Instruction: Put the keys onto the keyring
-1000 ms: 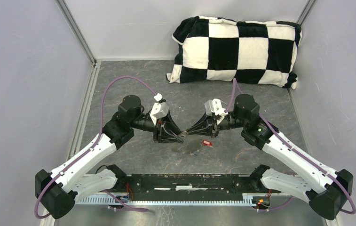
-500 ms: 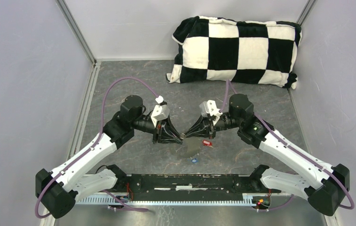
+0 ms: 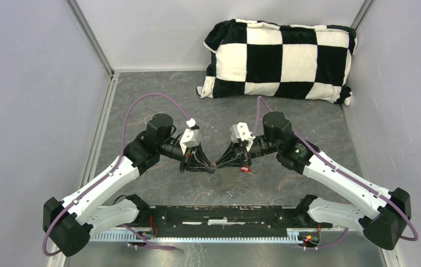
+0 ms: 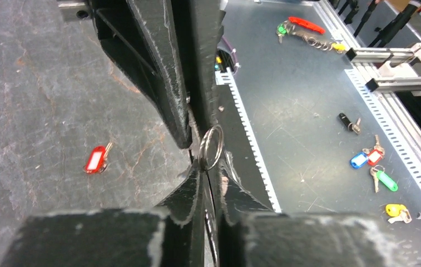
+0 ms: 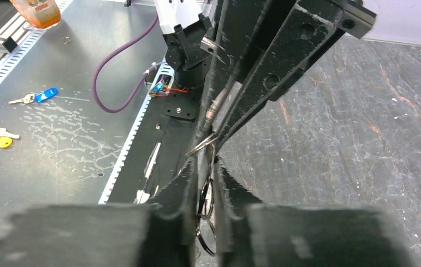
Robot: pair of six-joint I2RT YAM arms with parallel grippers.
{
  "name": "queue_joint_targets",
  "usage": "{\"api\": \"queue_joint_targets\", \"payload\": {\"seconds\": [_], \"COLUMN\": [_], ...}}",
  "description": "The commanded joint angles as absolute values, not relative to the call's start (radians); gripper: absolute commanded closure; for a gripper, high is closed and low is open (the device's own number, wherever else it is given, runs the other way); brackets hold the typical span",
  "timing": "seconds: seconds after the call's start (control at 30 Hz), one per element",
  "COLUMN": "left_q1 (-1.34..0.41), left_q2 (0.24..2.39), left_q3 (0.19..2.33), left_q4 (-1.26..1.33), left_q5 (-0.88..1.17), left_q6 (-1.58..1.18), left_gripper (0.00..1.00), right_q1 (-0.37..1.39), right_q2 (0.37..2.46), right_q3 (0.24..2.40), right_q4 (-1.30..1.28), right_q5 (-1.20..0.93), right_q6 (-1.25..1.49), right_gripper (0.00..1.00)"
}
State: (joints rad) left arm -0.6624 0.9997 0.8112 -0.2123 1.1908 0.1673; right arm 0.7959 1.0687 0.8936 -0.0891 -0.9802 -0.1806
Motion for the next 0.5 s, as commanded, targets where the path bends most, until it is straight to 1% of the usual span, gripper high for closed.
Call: {"api": "queue_joint_targets", "payload": {"seconds": [0.0,0.07,0.1,0.13,0.17,0.2,0.27,0.4,0.47], "left_q1": [-0.675,-0.675,-0.675,-0.675,-0.674,-0.674,-0.673,-0.673,-0.673], "left_q2": [0.993,0.987,0.982,0.974,0.964,0.951,0.921,0.871,0.862], "left_q3": [0.86,0.86,0.857,0.852,0.843,0.834,0.812,0.789,0.79], "left_q4": [-0.186,-0.187,-0.181,-0.164,-0.142,-0.119,-0.07,-0.033,-0.052], "left_q5": [1.246,1.184,1.153,1.114,1.08,1.052,1.004,0.929,0.907], "left_q6": [0.271,0.255,0.241,0.212,0.183,0.158,0.118,0.093,0.114], "left_gripper": [0.98,0.98,0.98,0.98,0.98,0.98,0.98,0.98,0.98], "right_q1": [0.817,0.817,0.816,0.816,0.815,0.816,0.816,0.815,0.814], "right_q2": [1.076,1.069,1.066,1.059,1.049,1.039,1.013,0.972,0.951], "right_q3": [0.946,0.963,0.971,0.981,0.99,0.992,0.995,1.009,1.017], "right_q4": [-0.079,-0.089,-0.092,-0.101,-0.109,-0.116,-0.124,-0.149,-0.156], "right_q5": [-0.967,-0.921,-0.886,-0.84,-0.795,-0.765,-0.706,-0.604,-0.561], "right_q6": [-0.207,-0.203,-0.195,-0.188,-0.187,-0.189,-0.196,-0.206,-0.212], "right_gripper": [0.78,0.75,0.71,0.64,0.55,0.5,0.45,0.31,0.27]}}
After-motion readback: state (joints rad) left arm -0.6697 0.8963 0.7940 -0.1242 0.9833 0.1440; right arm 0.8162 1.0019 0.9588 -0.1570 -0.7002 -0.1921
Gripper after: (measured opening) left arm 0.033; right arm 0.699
